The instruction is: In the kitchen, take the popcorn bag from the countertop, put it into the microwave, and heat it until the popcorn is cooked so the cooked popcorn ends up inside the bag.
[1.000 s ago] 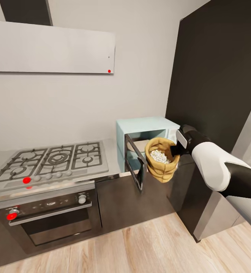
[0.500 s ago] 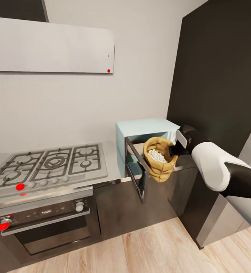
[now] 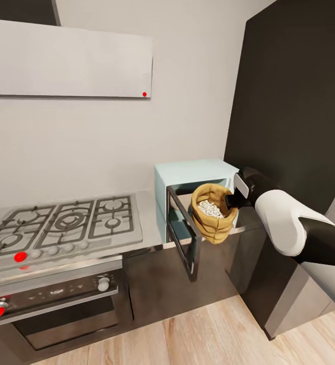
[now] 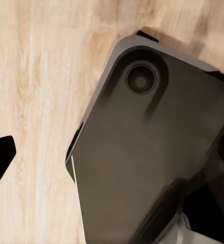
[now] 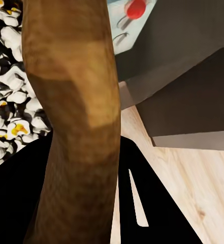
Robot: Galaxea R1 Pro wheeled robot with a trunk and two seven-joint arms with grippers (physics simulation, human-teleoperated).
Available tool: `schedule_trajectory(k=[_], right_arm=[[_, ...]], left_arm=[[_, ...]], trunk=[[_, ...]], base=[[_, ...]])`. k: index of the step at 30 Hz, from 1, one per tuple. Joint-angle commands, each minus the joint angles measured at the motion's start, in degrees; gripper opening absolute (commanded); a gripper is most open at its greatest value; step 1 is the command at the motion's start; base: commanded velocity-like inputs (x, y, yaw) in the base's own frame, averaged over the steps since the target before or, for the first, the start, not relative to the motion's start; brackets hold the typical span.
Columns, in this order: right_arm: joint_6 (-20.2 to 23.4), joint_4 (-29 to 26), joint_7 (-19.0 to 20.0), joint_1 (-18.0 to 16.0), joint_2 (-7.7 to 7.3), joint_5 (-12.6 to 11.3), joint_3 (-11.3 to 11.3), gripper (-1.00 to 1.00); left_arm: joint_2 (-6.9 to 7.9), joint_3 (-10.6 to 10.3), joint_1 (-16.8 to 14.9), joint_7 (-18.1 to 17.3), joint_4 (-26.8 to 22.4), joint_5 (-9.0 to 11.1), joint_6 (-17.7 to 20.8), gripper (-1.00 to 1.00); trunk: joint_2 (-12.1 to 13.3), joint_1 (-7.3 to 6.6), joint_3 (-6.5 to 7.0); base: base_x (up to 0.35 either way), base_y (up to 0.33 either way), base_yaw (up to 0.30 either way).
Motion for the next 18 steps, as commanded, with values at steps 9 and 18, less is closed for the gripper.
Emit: schedule_trajectory(k=[9,18], right_arm=[[0.17,0.06,-0.14,-0.06,0.21,0.47,-0.48,-1.00],[0.17,1.44,-0.13,-0.04,0.46,0.33,-0.48,-1.00]], left_arm=[[-0.02,0.08,0.00,0.08,0.01,0.40,-0.20,1.00],[0.05,0.07,-0.03,0.08,0.01,0.40,-0.20,1.00]], trunk=[[-0.05,0.02,-0.07],[-0.05,0.02,-0.07]], base=[[0.097,0.000,0.000],[0.076,0.000,0.000]])
